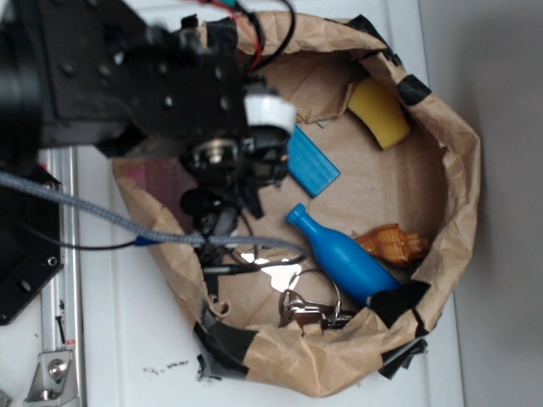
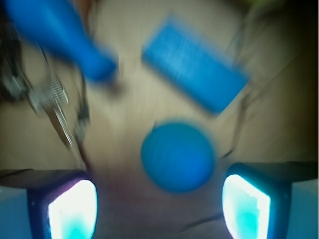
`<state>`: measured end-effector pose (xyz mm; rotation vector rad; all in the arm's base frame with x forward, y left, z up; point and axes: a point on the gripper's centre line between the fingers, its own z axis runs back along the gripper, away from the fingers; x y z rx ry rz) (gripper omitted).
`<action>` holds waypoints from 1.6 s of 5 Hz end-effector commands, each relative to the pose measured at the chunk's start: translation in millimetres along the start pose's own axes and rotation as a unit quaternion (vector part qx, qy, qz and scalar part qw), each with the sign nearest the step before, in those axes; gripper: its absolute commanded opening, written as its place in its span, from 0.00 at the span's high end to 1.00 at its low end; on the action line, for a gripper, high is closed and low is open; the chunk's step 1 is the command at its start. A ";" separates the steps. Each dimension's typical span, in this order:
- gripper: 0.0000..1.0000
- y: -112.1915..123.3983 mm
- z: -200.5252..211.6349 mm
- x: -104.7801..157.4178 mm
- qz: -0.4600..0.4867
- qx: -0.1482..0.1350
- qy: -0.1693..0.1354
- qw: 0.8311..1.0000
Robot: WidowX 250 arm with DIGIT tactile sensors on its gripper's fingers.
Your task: Grab the blue ball.
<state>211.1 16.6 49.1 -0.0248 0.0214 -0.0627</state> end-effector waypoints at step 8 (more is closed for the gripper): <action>1.00 8.3 119.4 20.2 0.237 0.042 -0.120 0.963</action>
